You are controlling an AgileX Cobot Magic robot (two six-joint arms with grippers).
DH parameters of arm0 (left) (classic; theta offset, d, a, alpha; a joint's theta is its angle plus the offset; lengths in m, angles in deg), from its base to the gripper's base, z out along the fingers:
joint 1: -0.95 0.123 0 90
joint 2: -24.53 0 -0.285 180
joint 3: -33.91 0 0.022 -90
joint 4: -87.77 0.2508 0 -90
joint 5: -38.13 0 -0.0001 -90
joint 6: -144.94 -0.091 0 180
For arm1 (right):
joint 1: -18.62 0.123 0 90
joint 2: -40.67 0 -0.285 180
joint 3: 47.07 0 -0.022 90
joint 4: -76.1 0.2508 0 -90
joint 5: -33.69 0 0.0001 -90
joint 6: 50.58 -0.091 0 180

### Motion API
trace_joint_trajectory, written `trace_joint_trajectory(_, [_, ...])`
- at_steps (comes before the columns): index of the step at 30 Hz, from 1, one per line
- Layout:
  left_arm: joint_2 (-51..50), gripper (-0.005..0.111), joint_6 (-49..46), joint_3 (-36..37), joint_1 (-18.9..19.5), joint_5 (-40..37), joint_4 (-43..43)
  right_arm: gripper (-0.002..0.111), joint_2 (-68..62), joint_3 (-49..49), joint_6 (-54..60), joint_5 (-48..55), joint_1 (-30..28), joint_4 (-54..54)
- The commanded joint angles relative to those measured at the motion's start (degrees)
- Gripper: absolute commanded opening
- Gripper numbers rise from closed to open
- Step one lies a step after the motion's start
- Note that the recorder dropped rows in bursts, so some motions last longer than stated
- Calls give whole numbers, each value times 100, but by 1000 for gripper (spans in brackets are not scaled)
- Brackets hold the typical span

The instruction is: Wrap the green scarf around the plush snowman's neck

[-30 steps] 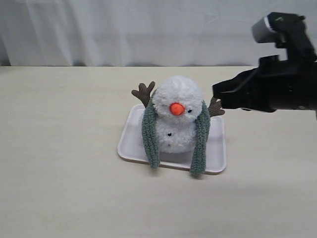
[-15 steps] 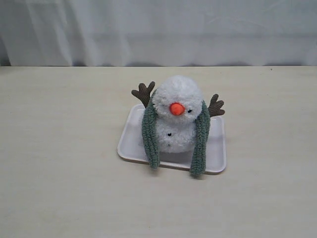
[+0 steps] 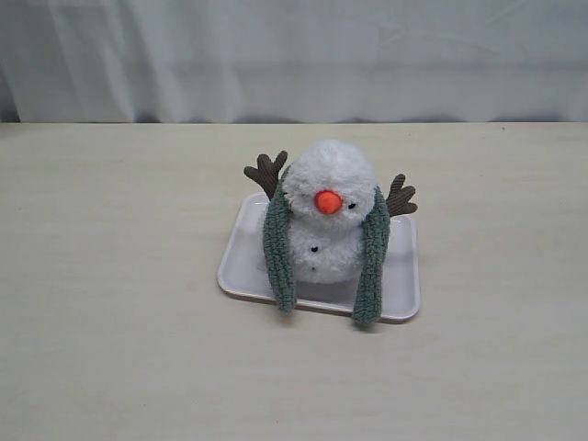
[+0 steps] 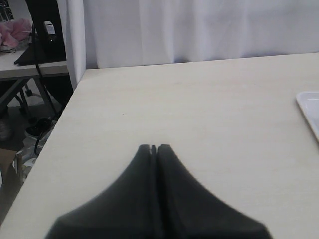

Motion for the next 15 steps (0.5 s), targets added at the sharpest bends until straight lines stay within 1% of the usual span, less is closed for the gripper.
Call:
trace_joint_trajectory(1, [11, 0, 14, 17, -7, 70, -14, 4, 442, 21, -35, 135, 7, -19])
trace_joint_trajectory(8, [11, 0, 14, 17, -7, 70, -14, 4, 883, 21, -66, 135, 7, -19])
trace_joint_trajectory(15, [11, 0, 14, 17, -7, 70, -14, 4, 998, 21, -66, 135, 7, -4])
